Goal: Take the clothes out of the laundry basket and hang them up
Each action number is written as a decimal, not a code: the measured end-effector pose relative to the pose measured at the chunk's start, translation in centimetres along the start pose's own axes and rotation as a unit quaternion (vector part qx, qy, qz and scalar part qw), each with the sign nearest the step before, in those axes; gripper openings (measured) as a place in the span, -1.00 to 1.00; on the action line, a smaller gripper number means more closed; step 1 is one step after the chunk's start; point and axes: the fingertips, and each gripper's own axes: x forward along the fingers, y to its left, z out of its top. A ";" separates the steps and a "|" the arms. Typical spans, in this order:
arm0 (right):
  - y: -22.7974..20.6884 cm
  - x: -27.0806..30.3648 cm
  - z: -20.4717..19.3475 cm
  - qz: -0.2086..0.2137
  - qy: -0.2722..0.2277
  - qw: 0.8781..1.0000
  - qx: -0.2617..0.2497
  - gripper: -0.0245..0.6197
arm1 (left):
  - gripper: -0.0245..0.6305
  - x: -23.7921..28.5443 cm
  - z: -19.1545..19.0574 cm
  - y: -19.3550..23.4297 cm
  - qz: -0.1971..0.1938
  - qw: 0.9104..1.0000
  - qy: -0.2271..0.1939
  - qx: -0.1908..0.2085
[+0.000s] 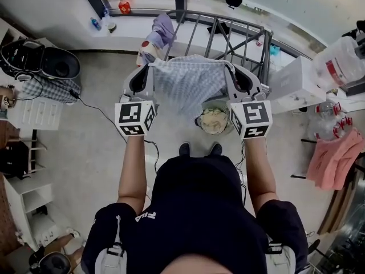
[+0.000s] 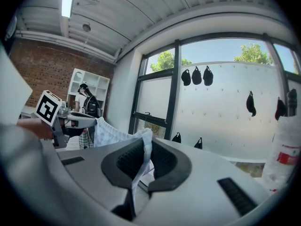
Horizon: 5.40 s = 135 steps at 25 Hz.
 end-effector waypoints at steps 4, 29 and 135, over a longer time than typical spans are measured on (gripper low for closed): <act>0.8 1.6 3.0 -0.036 -0.010 0.999 0.002 -0.84 | -0.85 0.4 3.3 2.6 0.008 1.000 -0.027 0.007; -11.4 22.8 6.3 -0.079 0.021 0.997 -0.009 -0.83 | -0.85 22.1 7.6 10.2 -0.033 0.998 -0.004 0.047; -3.1 10.7 -12.3 -0.057 0.152 0.969 0.184 0.25 | 0.01 11.1 -7.5 -0.5 -0.152 0.972 0.152 -0.091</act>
